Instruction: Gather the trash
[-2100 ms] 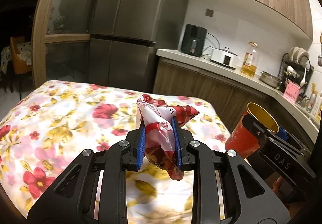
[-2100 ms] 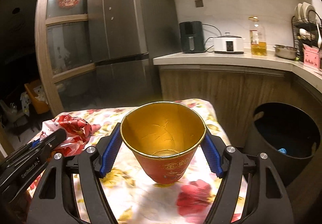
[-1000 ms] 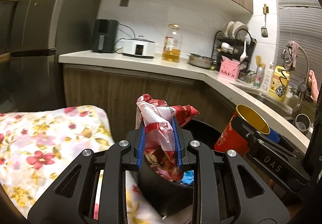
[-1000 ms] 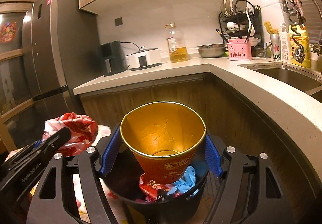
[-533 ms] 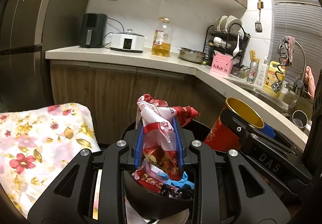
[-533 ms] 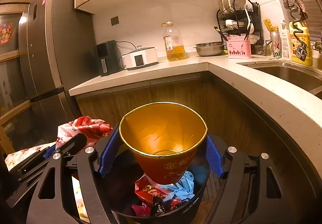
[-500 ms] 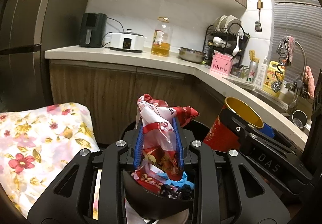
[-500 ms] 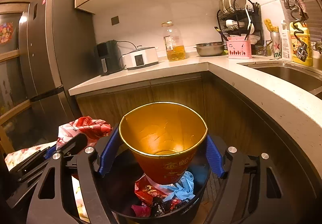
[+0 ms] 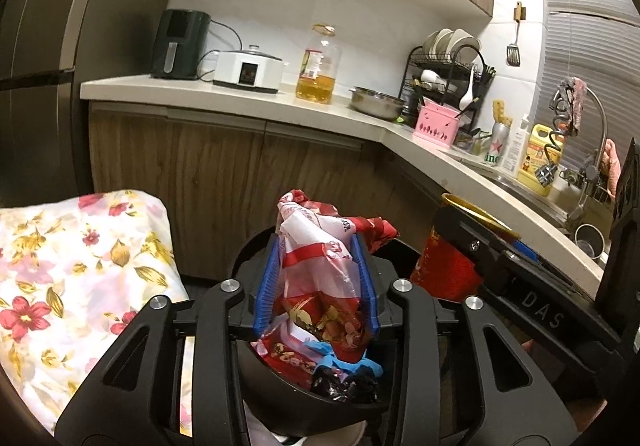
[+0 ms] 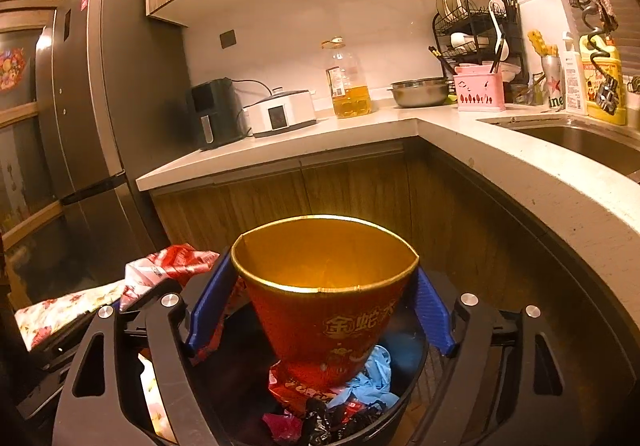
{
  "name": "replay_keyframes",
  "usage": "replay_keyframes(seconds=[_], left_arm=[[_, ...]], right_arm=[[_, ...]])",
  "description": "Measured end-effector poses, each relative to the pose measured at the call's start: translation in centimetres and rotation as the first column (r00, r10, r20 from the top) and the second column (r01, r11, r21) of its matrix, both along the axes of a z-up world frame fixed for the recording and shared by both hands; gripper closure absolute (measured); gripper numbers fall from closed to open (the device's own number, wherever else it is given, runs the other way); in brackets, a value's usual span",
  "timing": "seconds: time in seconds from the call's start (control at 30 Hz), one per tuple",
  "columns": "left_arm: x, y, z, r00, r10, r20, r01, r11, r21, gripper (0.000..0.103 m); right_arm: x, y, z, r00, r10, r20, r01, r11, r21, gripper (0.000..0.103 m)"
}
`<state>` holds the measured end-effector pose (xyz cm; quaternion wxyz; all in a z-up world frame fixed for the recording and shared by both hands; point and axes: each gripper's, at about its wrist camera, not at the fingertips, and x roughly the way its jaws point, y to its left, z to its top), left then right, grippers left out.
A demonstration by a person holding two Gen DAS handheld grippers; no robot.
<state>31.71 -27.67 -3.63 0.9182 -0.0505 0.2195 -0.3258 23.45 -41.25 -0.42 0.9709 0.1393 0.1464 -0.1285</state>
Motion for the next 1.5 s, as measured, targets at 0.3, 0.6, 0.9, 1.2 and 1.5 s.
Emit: replay_keyframes(seconds=[0.3,0.6,0.9,1.2,1.5], left_arm=[[0.3,0.5,-0.5,0.999,0.03,-0.014,-0.03,1.0,0.005,0.042],[-1.0,4.3,0.0,0.982,0.187,-0.002,-0.186,0.981,0.053,0.021],[-4.8,10.5,1.1,0.935,0.353,0.041,-0.356,0.927,0.117,0.009],[-9.8,16.4,2.6,0.887,0.454,0.085,-0.462,0.875,0.149,0.006],[-15.0,20.5,3.3,0.862,0.495,0.108,-0.507,0.841,0.19,0.006]], right_arm=[[-0.2,-0.2,-0.1,1.0,-0.014,-0.007,0.014,1.0,-0.006,0.017],[-1.5,2.0,0.1,0.999,-0.011,-0.039,0.01,0.999,-0.038,0.008],[-3.5,6.3,0.6,0.997,0.006,-0.071,-0.012,0.996,-0.085,0.006],[-6.9,11.0,1.1,0.996,0.039,-0.074,-0.047,0.992,-0.12,0.006],[-11.7,15.3,1.9,0.995,0.093,-0.043,-0.097,0.989,-0.111,0.006]])
